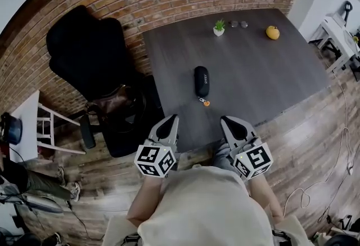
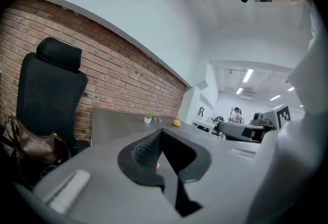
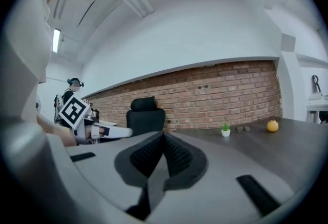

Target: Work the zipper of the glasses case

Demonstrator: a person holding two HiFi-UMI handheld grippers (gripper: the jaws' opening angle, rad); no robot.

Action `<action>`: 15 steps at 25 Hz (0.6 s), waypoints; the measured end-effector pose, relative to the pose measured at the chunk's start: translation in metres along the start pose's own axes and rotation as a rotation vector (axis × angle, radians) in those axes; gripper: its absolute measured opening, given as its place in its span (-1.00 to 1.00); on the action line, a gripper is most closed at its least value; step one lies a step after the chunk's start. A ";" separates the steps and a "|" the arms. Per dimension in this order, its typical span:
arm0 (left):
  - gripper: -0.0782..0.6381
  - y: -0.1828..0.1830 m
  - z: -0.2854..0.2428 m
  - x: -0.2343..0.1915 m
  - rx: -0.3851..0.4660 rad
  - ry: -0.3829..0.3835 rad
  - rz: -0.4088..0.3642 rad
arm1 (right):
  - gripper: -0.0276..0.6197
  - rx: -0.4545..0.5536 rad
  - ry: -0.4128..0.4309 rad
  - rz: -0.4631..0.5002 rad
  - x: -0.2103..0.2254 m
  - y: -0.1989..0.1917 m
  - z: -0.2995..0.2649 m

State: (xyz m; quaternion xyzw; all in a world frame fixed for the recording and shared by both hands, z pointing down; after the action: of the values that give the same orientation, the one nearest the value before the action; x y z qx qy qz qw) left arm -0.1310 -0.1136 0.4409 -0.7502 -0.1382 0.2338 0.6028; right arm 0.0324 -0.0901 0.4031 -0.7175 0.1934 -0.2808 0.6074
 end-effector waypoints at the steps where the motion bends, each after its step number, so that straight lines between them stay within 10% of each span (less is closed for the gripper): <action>1: -0.76 -0.002 0.004 0.000 -0.003 -0.003 0.004 | -0.91 0.005 0.002 0.004 -0.002 0.001 0.003; 15: -0.76 -0.008 0.010 0.013 -0.016 -0.052 0.035 | -0.91 -0.006 -0.028 0.018 -0.005 -0.005 0.011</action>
State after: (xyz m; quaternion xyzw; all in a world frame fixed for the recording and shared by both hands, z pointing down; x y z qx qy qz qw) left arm -0.1248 -0.0970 0.4444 -0.7508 -0.1428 0.2626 0.5890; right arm 0.0350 -0.0776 0.4064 -0.7213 0.1923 -0.2648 0.6104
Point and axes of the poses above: the fingertips, and each gripper's own axes: z backward along the fingers, x to its right, y out of its top, the point moved 2 cm from there along z, backward along the fingers, and after that the axes turned 7 degrees about -z, right-handed, at the moved point
